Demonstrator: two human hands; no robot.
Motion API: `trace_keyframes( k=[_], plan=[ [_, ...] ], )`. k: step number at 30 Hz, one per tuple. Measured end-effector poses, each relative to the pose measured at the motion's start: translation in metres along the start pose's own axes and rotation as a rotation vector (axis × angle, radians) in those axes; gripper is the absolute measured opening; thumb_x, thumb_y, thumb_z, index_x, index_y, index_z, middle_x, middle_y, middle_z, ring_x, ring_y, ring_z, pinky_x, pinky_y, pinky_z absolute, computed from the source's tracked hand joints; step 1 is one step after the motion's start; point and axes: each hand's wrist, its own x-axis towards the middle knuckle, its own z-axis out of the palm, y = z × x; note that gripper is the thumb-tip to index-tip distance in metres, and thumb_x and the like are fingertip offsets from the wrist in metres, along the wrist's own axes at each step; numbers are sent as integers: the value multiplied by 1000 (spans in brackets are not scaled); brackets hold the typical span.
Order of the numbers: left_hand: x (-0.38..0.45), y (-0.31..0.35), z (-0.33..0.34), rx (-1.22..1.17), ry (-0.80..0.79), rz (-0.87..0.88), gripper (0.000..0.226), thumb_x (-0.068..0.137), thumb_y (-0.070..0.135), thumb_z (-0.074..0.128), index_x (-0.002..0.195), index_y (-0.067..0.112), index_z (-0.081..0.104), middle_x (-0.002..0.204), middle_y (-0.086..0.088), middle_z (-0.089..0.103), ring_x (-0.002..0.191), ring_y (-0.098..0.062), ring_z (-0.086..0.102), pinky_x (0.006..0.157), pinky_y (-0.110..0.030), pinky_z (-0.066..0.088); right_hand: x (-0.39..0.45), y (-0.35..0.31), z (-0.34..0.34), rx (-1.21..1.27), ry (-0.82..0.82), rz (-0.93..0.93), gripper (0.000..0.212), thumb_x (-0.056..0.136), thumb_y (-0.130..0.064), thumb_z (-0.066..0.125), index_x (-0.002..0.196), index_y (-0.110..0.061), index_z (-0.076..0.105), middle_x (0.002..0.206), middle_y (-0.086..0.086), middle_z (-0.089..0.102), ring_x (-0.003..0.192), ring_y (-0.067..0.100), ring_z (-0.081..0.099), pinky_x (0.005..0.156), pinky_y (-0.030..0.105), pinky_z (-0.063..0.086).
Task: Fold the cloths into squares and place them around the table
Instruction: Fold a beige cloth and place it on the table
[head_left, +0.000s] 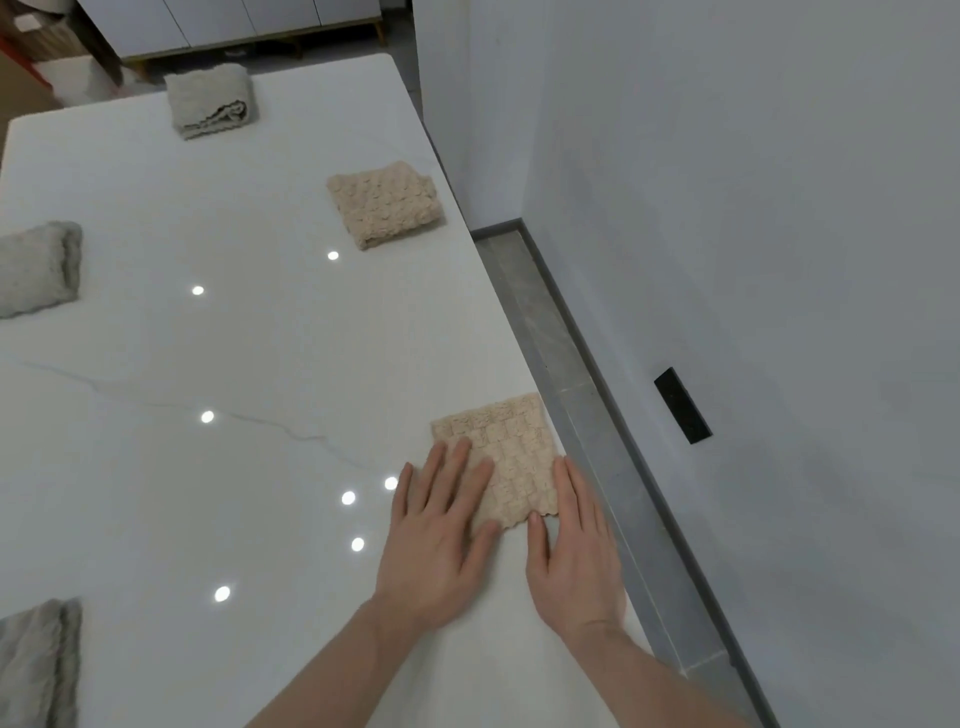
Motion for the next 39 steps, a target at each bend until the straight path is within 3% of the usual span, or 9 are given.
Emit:
trace_keyframes(
  k=[3,8,16,18,23,28,31,35,39],
  plan=[
    [17,-13,6,119,-91,57,65,107,56,29,164,35,6,172,9,-9,158,-16,-14,126,-54,0,0,1,1,-3,-7,-4,64,105,-43,34,161,-34,4,167,-19,7,151,-3,8,123,30,24],
    [33,-12,6,148,-64,10,65,107,58,26,164,36,3,172,9,-10,157,-15,-17,127,-53,-1,-1,0,-1,-4,-14,-1,65,106,-42,31,160,-36,-3,167,-20,3,150,-6,3,124,29,22],
    [28,-4,9,32,36,-69,65,103,55,43,162,35,24,171,13,8,158,-12,-1,128,-46,5,0,-1,-6,126,40,18,66,102,-43,42,160,-34,11,166,-19,15,149,-2,20,118,30,33],
    [28,-4,8,11,51,-84,64,101,55,45,160,35,30,170,12,16,158,-12,5,128,-46,8,1,-4,-9,195,78,57,65,101,-45,43,159,-36,14,164,-18,21,144,-5,26,111,30,39],
    [28,-6,10,-14,74,-86,62,99,46,51,158,34,35,168,10,23,157,-13,11,126,-49,16,11,-11,-5,177,96,180,59,102,-54,32,156,-43,14,161,-15,30,138,13,47,93,38,51],
    [28,-3,10,-20,98,-92,62,97,44,53,157,34,37,167,9,26,157,-13,14,126,-48,16,26,-15,-6,100,27,277,61,101,-48,40,155,-48,12,155,-16,41,108,17,66,73,33,50],
    [28,-4,12,-14,110,-95,63,96,44,55,156,35,39,166,9,28,156,-14,17,127,-47,16,29,-15,-4,44,6,256,59,99,-45,39,153,-49,15,144,-17,53,90,14,66,61,29,42],
    [28,-3,12,-10,117,-104,62,94,44,58,153,34,43,162,10,34,153,-16,24,126,-47,19,27,-16,-3,78,6,261,58,98,-41,40,152,-48,18,145,-20,50,93,11,65,63,28,46],
    [28,-3,11,-14,136,-102,61,91,44,60,149,32,48,157,9,39,150,-18,29,124,-47,21,23,-15,-7,142,-6,267,65,94,-37,41,153,-48,16,149,-19,46,82,11,62,64,30,49]
  ],
)
